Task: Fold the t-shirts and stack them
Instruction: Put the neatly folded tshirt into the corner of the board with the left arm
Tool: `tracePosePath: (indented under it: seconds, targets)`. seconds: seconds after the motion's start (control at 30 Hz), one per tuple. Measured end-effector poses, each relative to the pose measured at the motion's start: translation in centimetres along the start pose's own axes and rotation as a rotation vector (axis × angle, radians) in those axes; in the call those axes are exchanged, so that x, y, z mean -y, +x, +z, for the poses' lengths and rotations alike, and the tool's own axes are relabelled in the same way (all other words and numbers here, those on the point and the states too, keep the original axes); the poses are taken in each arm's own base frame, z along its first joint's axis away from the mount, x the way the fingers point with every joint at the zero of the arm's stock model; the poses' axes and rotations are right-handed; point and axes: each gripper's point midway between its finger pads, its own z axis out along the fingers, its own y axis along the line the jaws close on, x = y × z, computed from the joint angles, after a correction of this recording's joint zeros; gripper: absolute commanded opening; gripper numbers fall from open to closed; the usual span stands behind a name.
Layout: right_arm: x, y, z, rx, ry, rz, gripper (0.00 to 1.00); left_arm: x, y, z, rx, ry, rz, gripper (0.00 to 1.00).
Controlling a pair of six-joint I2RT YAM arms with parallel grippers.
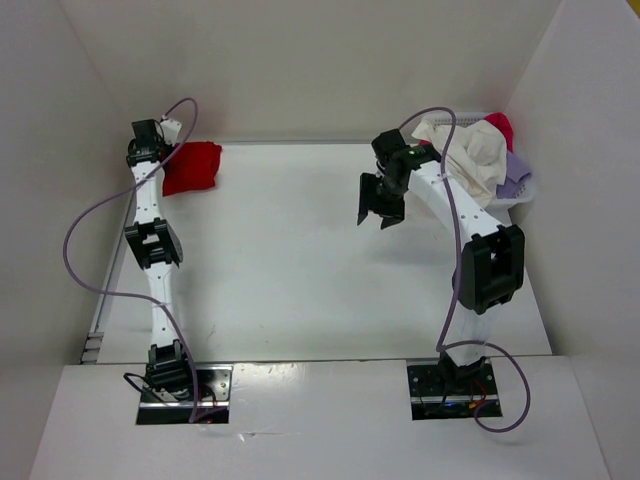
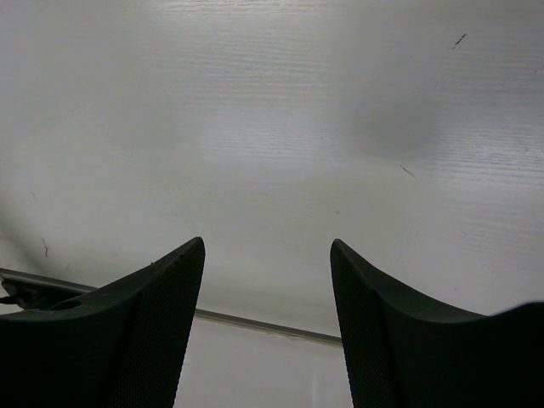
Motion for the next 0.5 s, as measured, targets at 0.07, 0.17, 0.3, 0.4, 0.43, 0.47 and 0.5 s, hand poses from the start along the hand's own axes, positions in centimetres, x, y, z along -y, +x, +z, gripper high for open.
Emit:
tracePosePath:
  seconds: [0.07, 0.17, 0.3, 0.4, 0.43, 0.47, 0.5]
  targets:
    - [-0.1, -0.1, 0.2, -0.008, 0.0, -0.001, 0.67, -1.2, 0.4, 0.3, 0.003, -0.034, -0.009, 0.15]
    - [-0.1, -0.1, 0.5, -0.022, 0.002, 0.0, 0.67, -2.5, 1.0, 0.4, 0.001, -0.065, -0.014, 0.47]
    - [-0.1, 0.1, 0.6, -0.034, 0.001, 0.002, 0.67, -4.6, 0.7, 0.2, 0.023, -0.124, -0.01, 0.86]
    - [-0.1, 0.2, 0.6, -0.036, 0.001, 0.002, 0.68, -5.3, 0.6, 0.1, 0.028, -0.15, -0.014, 0.9]
    - [-0.2, 0.2, 0.6, -0.037, -0.001, 0.002, 0.68, -5.4, 0.5, 0.0, 0.029, -0.157, -0.014, 0.9]
    - [-0.2, 0.2, 0.6, -0.038, -0.004, 0.002, 0.68, -5.5, 0.5, 0.0, 0.03, -0.163, -0.015, 0.91]
    - [-0.3, 0.2, 0.6, -0.04, -0.007, 0.002, 0.68, -5.5, 0.3, 0.0, 0.033, -0.168, -0.015, 0.91]
